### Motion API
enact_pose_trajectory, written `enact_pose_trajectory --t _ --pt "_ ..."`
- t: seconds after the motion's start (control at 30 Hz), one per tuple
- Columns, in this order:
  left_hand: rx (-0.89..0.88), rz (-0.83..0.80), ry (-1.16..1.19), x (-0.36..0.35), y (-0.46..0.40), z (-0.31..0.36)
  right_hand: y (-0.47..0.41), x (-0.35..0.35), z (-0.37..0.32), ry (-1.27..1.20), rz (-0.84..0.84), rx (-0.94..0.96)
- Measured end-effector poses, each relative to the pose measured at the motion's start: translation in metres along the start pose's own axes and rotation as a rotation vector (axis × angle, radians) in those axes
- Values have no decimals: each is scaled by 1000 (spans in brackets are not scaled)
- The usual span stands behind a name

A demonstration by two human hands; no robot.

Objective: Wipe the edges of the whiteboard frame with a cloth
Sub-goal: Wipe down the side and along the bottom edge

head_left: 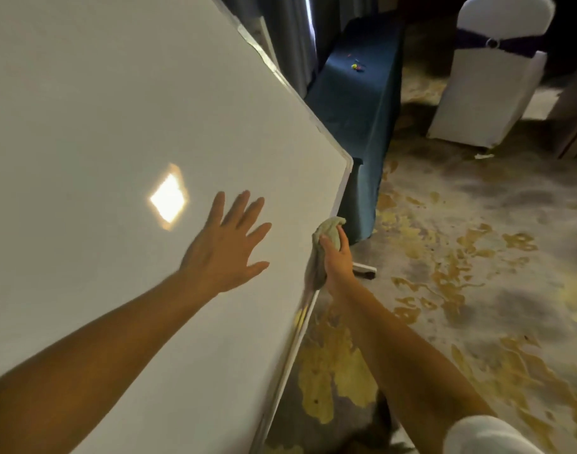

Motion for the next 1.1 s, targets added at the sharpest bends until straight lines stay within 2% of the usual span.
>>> enact_pose_trajectory --t 0.53,0.7,0.77,0.87,1.0,1.1 --pt "54 80 -4 15 11 16 176 -9 96 18 22 -73" --pt "80 74 80 26 15 14 220 -8 127 -12 -47 -111" --pt "99 95 191 35 25 18 225 -6 131 -16 -66 -117" --pt "141 155 467 44 66 33 222 -3 124 -22 -88 -137" --pt "79 144 332 3 162 63 219 -12 112 -14 -106 -158" --pt "115 144 249 -40 233 60 210 -12 104 -13 -89 -123"
Point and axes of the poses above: each hand's wrist, its own y-axis away from the middle knuckle, its own x-axis out of the back of the hand, z = x × y, the point moved 4 cm from there along -y, towards the middle knuckle, and after that the axes turned 11 degrees about -z, right-handed, at the moved point
